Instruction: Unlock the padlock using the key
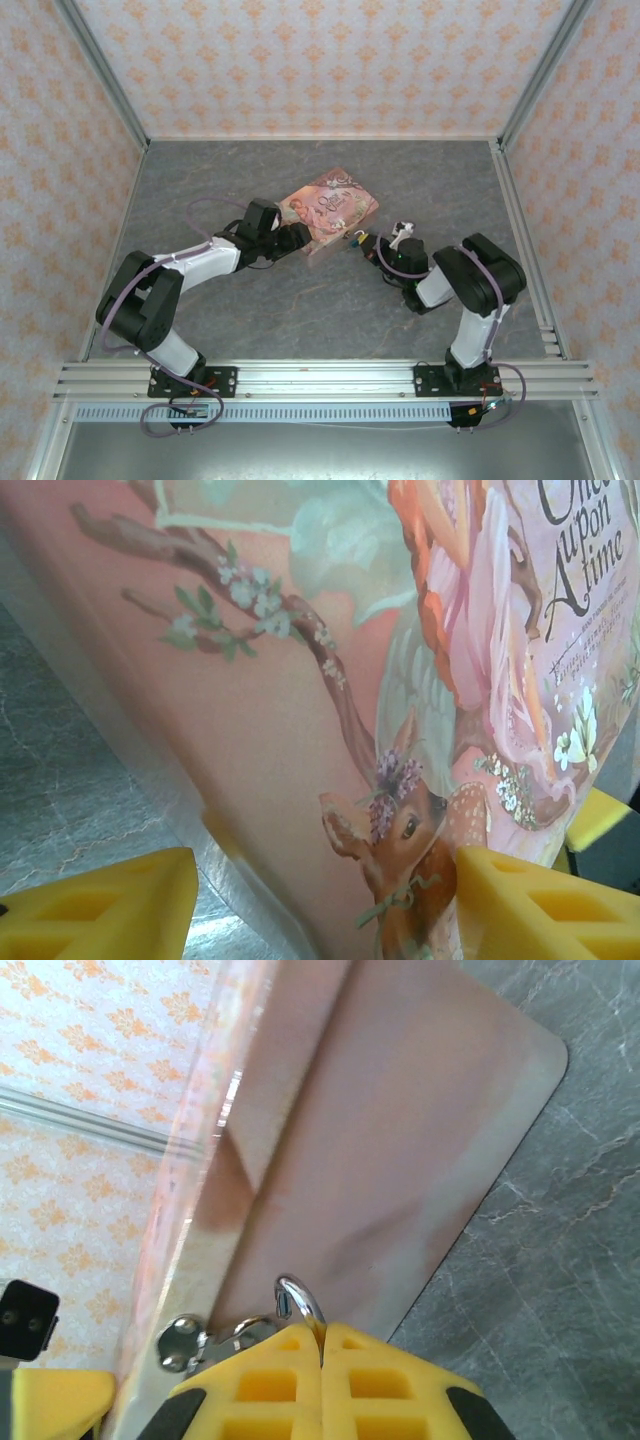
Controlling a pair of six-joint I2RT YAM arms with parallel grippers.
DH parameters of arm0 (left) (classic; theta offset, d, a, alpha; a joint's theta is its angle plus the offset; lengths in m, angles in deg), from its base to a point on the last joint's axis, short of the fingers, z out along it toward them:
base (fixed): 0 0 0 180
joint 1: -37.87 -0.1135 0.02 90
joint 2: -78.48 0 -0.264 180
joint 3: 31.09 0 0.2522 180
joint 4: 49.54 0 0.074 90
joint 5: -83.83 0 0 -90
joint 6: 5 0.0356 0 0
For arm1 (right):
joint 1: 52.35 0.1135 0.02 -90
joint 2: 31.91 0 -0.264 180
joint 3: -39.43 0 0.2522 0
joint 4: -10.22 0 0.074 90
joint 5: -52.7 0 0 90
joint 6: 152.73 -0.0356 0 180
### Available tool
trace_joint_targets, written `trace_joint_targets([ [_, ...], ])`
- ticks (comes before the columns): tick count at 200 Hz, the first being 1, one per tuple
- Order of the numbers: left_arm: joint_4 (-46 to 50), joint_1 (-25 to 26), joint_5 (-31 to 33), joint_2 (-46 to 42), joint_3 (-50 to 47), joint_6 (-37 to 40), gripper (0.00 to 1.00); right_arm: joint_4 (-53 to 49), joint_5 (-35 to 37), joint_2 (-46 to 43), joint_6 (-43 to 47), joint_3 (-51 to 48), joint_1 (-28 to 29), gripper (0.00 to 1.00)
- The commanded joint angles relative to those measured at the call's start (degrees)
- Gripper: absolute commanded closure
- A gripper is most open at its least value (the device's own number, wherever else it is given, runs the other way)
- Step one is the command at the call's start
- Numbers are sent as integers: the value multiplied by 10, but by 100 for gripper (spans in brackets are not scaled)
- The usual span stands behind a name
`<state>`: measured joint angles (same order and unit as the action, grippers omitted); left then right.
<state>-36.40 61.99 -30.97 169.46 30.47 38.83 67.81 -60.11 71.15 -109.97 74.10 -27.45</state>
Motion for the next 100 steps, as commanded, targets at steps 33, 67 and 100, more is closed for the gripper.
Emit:
trace_joint_targets([
  [33, 124, -36, 35, -7, -26, 34, 33, -149, 4, -143, 60, -19, -4, 100],
  [67, 122, -38, 39, -34, -20, 38, 32, -248, -12, -239, 72, -39, 0, 100],
  [100, 122, -40, 53, -72, -17, 40, 31, -469, -6, -382, 106, -19, 28, 100],
])
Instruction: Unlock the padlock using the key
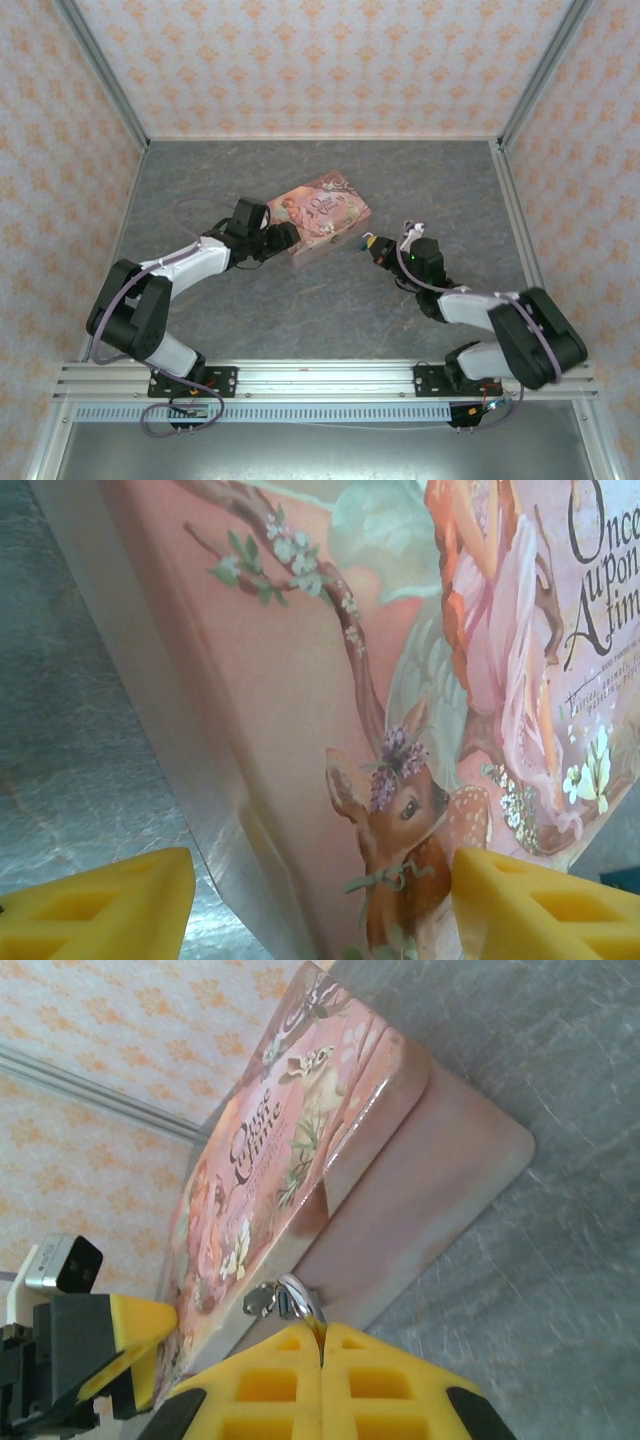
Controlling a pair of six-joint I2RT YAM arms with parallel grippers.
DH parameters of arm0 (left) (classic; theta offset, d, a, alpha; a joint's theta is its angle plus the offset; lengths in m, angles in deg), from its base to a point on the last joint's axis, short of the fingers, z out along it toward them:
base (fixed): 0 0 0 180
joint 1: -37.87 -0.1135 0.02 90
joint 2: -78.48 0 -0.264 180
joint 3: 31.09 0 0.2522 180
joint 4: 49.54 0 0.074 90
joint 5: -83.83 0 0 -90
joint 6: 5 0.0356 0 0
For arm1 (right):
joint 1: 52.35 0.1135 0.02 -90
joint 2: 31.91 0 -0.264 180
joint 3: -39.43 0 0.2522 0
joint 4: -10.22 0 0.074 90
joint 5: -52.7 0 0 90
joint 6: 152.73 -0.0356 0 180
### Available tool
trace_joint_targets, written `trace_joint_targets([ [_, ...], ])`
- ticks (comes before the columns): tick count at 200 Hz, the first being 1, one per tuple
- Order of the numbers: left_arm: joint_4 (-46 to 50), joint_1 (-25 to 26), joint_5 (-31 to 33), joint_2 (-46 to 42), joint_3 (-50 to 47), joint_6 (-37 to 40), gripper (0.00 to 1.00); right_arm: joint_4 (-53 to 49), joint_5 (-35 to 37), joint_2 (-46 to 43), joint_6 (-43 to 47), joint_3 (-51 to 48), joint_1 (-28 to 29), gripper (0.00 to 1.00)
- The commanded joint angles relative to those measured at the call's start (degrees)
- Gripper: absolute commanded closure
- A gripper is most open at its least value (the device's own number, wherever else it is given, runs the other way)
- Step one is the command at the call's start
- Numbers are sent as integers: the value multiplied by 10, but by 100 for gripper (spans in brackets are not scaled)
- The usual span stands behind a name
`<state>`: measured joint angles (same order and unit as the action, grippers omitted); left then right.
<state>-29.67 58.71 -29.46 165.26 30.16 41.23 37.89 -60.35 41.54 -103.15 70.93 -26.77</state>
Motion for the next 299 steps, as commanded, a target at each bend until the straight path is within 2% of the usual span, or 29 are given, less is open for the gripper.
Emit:
trace_joint_targets([
  [1, 54, -7, 38, -31, -14, 16, 31, -177, -3, -91, 39, 13, 22, 100],
  [36, 38, -7, 82, -102, -38, 9, 27, -360, 0, -222, 39, 21, 48, 100],
  [67, 35, -8, 121, -174, -59, 13, 22, -475, -6, -295, 7, 19, 57, 100],
  [109, 44, -8, 203, -282, -97, 17, 19, -581, -55, -308, 0, 34, 68, 100],
  [141, 59, -8, 258, -356, -127, 19, 14, -630, -46, -304, -5, 53, 81, 100],
  [174, 92, -8, 297, -401, -140, 28, 11, -624, -36, -274, -13, 61, 87, 100],
  [238, 113, -8, 306, -411, -141, 50, 10, -577, -2, -110, 0, 120, 139, 100],
  [299, 121, -8, 308, -411, -141, 60, 10, -534, 5, 1, 6, 156, 144, 99],
])
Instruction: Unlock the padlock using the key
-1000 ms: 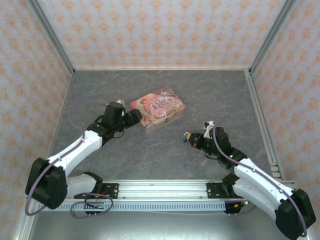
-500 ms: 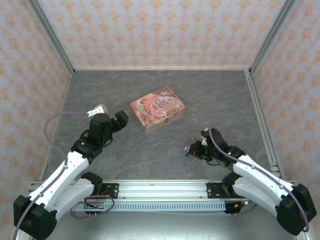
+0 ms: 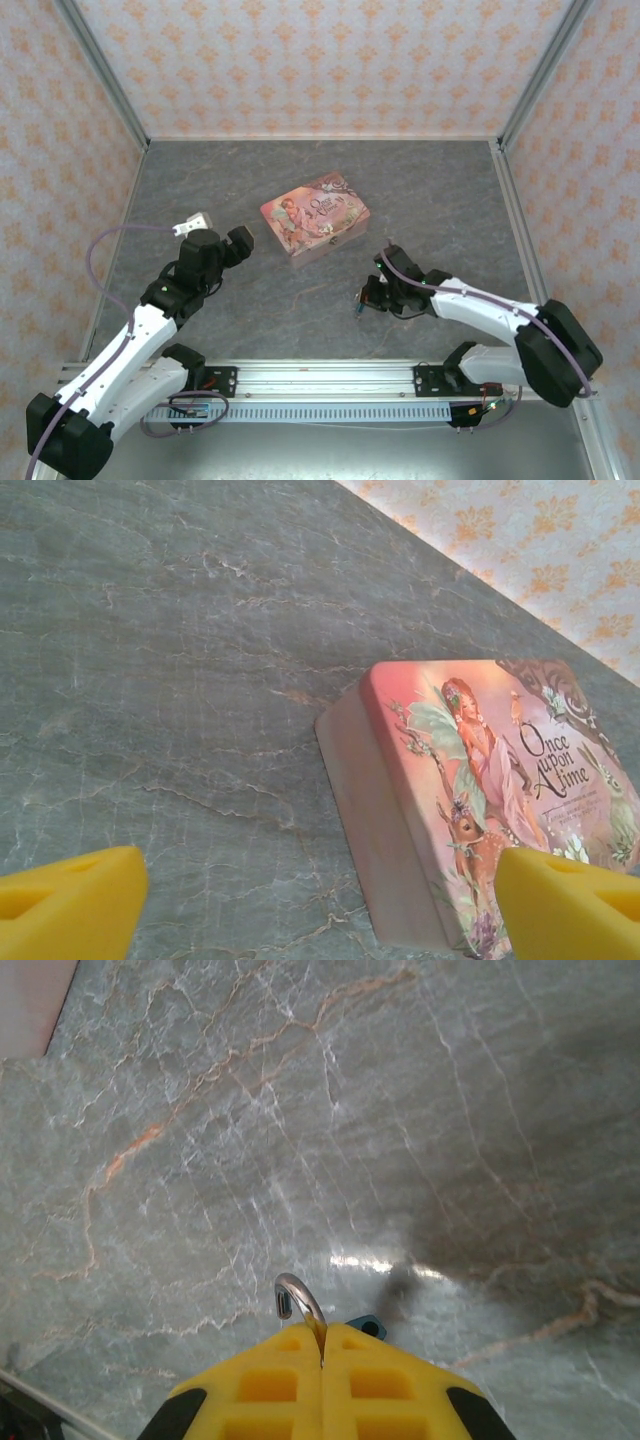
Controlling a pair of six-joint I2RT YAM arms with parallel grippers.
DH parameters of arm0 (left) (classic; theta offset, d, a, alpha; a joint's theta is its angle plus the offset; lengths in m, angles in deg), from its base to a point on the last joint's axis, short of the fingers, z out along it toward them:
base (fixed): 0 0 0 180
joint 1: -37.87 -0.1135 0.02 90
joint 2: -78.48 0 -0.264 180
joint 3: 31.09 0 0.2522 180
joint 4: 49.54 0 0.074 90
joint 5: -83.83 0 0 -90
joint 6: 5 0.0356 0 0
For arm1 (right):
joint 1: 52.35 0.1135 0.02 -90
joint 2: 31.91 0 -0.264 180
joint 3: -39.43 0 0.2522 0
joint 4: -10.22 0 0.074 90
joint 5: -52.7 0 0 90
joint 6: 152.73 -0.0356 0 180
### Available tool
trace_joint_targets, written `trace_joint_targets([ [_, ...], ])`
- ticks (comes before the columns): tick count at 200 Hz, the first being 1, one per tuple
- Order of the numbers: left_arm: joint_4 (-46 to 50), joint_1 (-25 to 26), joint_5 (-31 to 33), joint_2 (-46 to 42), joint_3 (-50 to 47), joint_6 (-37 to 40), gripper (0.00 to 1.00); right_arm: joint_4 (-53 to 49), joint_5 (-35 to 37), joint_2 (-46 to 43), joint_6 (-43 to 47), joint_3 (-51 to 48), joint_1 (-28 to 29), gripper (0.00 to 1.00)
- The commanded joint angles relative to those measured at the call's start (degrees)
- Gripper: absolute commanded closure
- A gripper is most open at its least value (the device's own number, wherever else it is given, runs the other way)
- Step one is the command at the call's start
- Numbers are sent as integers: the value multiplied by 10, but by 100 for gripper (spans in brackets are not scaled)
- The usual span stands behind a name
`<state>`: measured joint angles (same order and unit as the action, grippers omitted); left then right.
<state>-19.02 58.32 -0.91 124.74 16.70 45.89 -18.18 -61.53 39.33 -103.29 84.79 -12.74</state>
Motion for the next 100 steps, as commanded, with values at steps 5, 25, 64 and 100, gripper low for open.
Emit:
trace_joint_targets([
  [5, 15, -4, 24, -5, -6, 14, 9, 29, 16, 28, 7, 19, 4, 98],
  [25, 16, -4, 24, -6, -6, 17, 9, 35, 17, 46, 9, 22, 4, 97],
  [64, 21, -4, 24, -6, -2, 19, 9, 41, 21, 53, 14, 27, 4, 89],
  [100, 34, -4, 32, -7, 14, 19, 9, -6, 63, 13, 34, 40, 4, 80],
])
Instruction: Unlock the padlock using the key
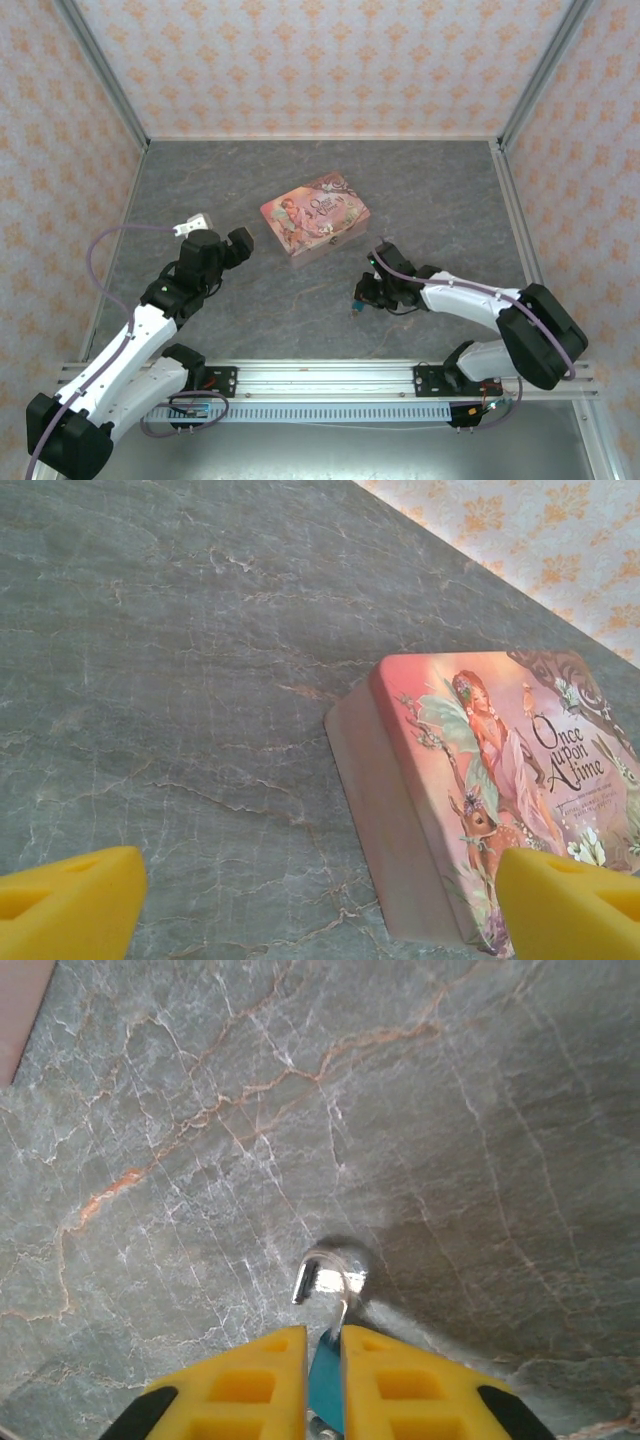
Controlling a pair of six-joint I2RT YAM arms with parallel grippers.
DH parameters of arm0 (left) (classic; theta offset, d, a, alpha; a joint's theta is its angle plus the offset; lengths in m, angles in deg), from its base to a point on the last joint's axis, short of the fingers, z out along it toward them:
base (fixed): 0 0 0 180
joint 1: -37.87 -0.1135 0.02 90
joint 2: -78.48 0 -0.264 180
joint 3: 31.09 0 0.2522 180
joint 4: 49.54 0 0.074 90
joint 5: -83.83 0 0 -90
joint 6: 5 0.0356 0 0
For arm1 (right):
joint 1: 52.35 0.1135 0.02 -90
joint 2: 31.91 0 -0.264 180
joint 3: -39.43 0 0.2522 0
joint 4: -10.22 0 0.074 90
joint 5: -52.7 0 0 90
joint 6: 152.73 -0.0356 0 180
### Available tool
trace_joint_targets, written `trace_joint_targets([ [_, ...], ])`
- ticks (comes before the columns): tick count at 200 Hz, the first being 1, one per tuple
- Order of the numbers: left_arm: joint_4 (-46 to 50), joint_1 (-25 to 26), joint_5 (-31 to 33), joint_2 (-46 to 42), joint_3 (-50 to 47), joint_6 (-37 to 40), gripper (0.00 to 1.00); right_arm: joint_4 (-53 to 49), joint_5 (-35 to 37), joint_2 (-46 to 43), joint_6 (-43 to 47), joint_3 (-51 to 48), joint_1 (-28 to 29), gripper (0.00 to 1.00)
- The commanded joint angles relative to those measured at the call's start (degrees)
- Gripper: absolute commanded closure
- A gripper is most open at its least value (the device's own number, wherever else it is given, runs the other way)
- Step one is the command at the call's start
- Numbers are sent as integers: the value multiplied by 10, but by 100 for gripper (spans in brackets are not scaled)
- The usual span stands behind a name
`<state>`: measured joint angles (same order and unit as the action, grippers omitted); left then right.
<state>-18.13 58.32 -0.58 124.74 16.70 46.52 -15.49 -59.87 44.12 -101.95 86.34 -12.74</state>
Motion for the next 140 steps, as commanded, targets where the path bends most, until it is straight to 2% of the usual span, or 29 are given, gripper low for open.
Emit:
trace_joint_targets([
  [1, 25, -4, 29, -7, 15, 13, 9, -35, 48, -37, 21, 24, 4, 80],
  [56, 47, -5, 63, -16, 55, 33, 9, -136, 169, -157, 79, 53, -2, 64],
  [92, 43, -5, 92, -24, 81, 92, 5, -176, 257, -241, 142, 66, -28, 57],
  [112, 47, -5, 143, -30, 97, 133, 5, -162, 284, -285, 201, 61, -53, 52],
  [140, 24, -5, 257, -41, 97, 178, 3, -101, 325, -336, 289, 33, -84, 38],
])
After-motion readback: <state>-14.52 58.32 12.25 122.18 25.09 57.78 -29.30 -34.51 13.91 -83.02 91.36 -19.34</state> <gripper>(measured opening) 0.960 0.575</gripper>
